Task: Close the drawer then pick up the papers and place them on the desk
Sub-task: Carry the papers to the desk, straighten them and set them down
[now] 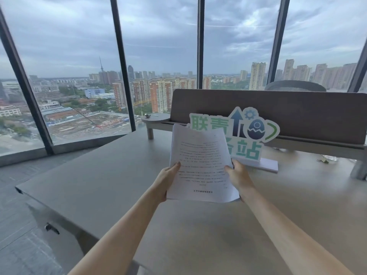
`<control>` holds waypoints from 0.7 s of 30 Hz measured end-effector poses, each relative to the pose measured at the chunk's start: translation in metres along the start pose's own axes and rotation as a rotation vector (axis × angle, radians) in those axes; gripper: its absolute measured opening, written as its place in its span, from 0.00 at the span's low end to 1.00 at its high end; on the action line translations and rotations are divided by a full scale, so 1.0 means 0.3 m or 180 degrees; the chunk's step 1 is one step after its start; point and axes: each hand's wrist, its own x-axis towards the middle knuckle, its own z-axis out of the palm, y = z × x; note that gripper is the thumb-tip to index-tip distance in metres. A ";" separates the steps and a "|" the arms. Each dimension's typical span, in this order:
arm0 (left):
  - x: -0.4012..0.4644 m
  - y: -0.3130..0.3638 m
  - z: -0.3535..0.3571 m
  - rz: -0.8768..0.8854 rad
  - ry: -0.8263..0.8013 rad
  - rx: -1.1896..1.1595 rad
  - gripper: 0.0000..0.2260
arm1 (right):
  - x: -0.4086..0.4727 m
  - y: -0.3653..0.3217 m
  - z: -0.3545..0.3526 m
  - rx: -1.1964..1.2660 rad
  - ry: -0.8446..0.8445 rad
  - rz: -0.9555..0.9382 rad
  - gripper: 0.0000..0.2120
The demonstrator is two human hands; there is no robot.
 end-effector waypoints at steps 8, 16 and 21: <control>-0.057 0.027 -0.238 -0.0098 0.0694 0.0537 0.14 | 0.042 -0.006 0.230 0.0316 -0.0470 0.0527 0.10; 0.031 0.045 -0.534 -0.0310 0.1081 0.1146 0.15 | 0.144 -0.022 0.516 0.0505 -0.0973 0.0934 0.10; 0.174 0.062 -0.739 -0.0398 0.1201 0.1553 0.11 | 0.261 -0.031 0.698 0.0289 -0.1282 0.0663 0.25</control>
